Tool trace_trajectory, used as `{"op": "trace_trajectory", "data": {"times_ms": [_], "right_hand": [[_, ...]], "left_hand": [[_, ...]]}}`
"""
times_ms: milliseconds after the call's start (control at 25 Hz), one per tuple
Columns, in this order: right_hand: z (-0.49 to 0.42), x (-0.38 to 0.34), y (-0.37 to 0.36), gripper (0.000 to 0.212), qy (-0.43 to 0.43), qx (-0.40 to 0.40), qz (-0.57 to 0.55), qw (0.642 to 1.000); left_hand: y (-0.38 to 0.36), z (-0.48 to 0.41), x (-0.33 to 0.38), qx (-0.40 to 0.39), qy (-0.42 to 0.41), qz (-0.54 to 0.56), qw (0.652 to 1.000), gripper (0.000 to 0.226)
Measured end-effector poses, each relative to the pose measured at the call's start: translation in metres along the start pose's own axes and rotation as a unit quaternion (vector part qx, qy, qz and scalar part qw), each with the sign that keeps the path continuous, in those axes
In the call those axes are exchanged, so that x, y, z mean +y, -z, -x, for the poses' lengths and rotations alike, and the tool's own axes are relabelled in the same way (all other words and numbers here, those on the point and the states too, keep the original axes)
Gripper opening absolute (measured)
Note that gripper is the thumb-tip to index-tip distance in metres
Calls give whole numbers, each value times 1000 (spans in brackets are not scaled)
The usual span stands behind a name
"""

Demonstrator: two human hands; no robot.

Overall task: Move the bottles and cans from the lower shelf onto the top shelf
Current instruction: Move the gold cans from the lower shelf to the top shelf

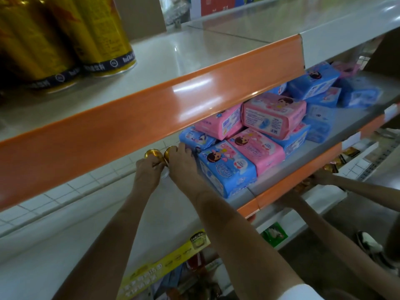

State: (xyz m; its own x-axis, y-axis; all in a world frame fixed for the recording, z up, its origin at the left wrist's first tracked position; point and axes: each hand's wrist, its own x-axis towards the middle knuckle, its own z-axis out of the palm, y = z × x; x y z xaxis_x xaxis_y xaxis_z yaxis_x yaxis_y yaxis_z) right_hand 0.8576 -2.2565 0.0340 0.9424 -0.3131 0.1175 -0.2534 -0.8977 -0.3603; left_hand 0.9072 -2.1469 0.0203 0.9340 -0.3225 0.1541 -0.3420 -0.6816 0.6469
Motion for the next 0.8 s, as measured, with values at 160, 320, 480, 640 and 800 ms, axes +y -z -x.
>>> {"op": "trace_trajectory", "data": {"times_ms": [160, 320, 480, 640, 800], "right_hand": [[6, -9, 13, 75, -49, -50, -21, 997], [16, -3, 17, 76, -53, -127, 8, 991], [35, 3, 21, 62, -66, -179, -24, 981], [56, 7, 25, 65, -88, -195, -49, 976], [68, 13, 37, 66, -88, -195, -75, 974]], "left_hand": [[15, 0, -11, -17, 65, 7, 998, 19], [29, 8, -12, -49, 202, 94, 974, 27], [36, 17, -16, -19, 260, 80, 962, 51], [36, 10, -18, -47, 299, 163, 939, 39], [39, 6, -20, -69, 318, 184, 927, 52]]}}
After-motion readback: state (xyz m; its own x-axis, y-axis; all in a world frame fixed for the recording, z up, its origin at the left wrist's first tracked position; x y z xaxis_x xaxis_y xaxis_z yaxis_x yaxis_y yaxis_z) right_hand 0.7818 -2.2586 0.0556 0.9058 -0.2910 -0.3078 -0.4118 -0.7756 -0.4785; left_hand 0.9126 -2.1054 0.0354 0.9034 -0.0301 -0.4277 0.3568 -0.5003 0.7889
